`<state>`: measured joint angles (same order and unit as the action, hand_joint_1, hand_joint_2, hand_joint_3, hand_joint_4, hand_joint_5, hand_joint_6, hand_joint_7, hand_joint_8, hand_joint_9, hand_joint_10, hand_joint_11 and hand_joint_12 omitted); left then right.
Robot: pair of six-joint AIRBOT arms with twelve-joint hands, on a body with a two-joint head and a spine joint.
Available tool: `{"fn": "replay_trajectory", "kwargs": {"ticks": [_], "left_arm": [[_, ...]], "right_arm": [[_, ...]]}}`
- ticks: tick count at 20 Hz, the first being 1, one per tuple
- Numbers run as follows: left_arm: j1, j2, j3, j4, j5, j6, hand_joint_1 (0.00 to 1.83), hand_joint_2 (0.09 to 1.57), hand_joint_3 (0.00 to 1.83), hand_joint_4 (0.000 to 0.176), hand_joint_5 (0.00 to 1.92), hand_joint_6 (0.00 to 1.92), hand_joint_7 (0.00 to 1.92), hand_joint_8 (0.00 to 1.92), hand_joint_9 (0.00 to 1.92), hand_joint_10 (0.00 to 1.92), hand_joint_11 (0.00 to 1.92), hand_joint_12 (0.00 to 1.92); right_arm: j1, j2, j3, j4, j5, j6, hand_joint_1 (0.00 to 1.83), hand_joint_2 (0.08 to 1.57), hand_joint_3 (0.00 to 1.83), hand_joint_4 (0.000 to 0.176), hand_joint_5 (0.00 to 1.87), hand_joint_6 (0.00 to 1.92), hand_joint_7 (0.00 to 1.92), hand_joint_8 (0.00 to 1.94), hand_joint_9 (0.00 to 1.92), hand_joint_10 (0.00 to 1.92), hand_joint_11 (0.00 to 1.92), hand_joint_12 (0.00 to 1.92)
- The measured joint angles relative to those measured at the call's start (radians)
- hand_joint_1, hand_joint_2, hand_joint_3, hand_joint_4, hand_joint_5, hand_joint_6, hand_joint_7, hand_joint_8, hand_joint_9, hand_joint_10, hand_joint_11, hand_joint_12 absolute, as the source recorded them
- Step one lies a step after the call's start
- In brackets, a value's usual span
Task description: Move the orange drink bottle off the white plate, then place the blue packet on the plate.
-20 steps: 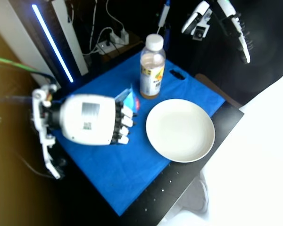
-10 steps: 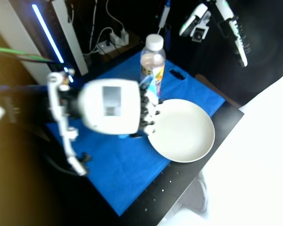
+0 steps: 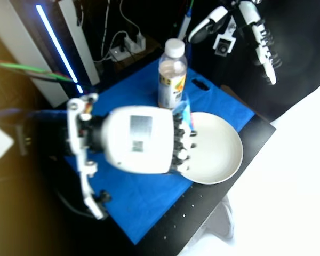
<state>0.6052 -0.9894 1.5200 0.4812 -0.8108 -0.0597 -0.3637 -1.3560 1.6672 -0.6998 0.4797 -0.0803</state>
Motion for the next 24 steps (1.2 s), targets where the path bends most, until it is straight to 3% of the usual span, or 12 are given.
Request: {"fn": "replay_trajectory", "kwargs": {"ticks": [4,5,8,9,10,15,16,17,19,20,21,24], "left_arm": [[-0.009,-0.005,0.001,0.016,-0.003,-0.008,0.65,0.76,0.0,0.176,0.0,0.0,0.0,0.0,0.0,0.0,0.0,0.0],[-0.01,-0.005,0.001,0.014,-0.009,-0.013,0.64,0.76,0.0,0.176,0.0,0.0,0.0,0.0,0.0,0.0,0.0,0.0],[-0.016,-0.005,0.001,0.012,-0.018,-0.014,0.59,0.78,0.01,0.176,0.0,0.0,0.0,0.0,0.0,0.0,0.0,0.0],[-0.022,-0.005,0.001,0.017,-0.017,-0.014,0.56,0.79,0.01,0.176,0.0,0.0,0.0,0.0,0.0,0.0,0.0,0.0],[-0.026,-0.006,0.001,0.018,-0.021,-0.015,0.56,0.8,0.02,0.176,0.0,0.0,0.0,0.0,0.0,0.0,0.0,0.0],[-0.066,-0.023,0.001,0.05,-0.026,-0.023,0.58,0.78,0.0,0.176,0.0,0.0,0.0,0.0,0.0,0.0,0.0,0.0],[-0.068,-0.027,0.001,0.054,-0.027,-0.024,0.58,0.78,0.0,0.176,0.0,0.0,0.0,0.0,0.0,0.0,0.0,0.0],[-0.068,-0.029,0.001,0.055,-0.027,-0.027,0.58,0.78,0.0,0.176,0.0,0.0,0.0,0.0,0.0,0.0,0.0,0.0],[-0.069,-0.032,0.001,0.059,-0.026,-0.029,0.57,0.79,0.0,0.176,0.0,0.0,0.0,0.0,0.0,0.0,0.0,0.0],[-0.068,-0.035,0.001,0.058,-0.026,-0.032,0.56,0.78,0.0,0.176,0.0,0.0,0.0,0.0,0.0,0.0,0.0,0.0],[-0.069,-0.037,0.001,0.059,-0.025,-0.035,0.56,0.79,0.0,0.176,0.0,0.0,0.0,0.0,0.0,0.0,0.0,0.0],[-0.068,-0.037,0.001,0.067,-0.024,-0.035,0.56,0.78,0.0,0.176,0.0,0.0,0.0,0.0,0.0,0.0,0.0,0.0]], "right_arm": [[0.008,-0.065,0.049,-0.004,0.009,0.0,1.28,1.05,0.0,0.0,1.1,0.6,1.19,0.84,1.35,0.33,1.12,1.28],[0.008,-0.087,0.068,-0.008,0.005,0.0,1.28,1.04,0.0,0.0,1.13,0.56,1.2,0.8,1.32,0.34,0.88,1.44],[0.008,-0.13,0.104,-0.008,0.008,0.0,1.28,1.06,0.01,0.0,1.12,0.51,1.13,0.98,1.22,0.64,0.96,1.49],[0.008,-0.143,0.113,-0.011,0.006,0.0,1.2,1.05,0.01,0.0,1.12,0.69,0.88,0.48,0.83,0.49,0.47,1.5],[0.008,-0.156,0.122,-0.017,0.005,0.0,1.24,1.1,0.01,0.0,1.15,0.72,0.82,1.05,0.81,0.56,0.44,1.57],[0.008,-0.172,0.139,-0.019,0.012,0.0,1.18,1.1,0.0,0.0,1.01,0.87,0.96,1.24,1.02,1.45,0.97,1.76],[0.008,-0.173,0.149,-0.017,0.008,0.0,1.25,1.13,0.0,0.0,0.88,0.93,1.02,1.14,0.95,1.03,0.77,1.51],[0.008,-0.173,0.154,-0.016,0.008,0.0,1.25,1.13,0.0,0.0,0.88,0.93,1.02,1.14,0.95,1.03,0.77,1.51],[0.008,-0.173,0.16,-0.014,0.005,0.0,0.8,1.02,0.0,0.004,0.5,0.08,0.69,0.15,0.73,0.35,0.52,1.27],[0.008,-0.173,0.162,-0.013,0.004,0.003,0.59,0.96,0.0,0.125,0.25,0.02,0.44,0.03,0.47,0.14,0.18,1.11],[0.008,-0.173,0.164,-0.008,0.006,0.004,0.51,0.91,0.0,0.166,0.08,0.0,0.15,0.01,0.25,0.03,0.04,0.84],[0.008,-0.173,0.165,0.008,0.016,0.004,0.55,0.97,0.0,0.176,0.0,0.0,0.02,0.0,0.06,0.01,0.0,0.17]]}}
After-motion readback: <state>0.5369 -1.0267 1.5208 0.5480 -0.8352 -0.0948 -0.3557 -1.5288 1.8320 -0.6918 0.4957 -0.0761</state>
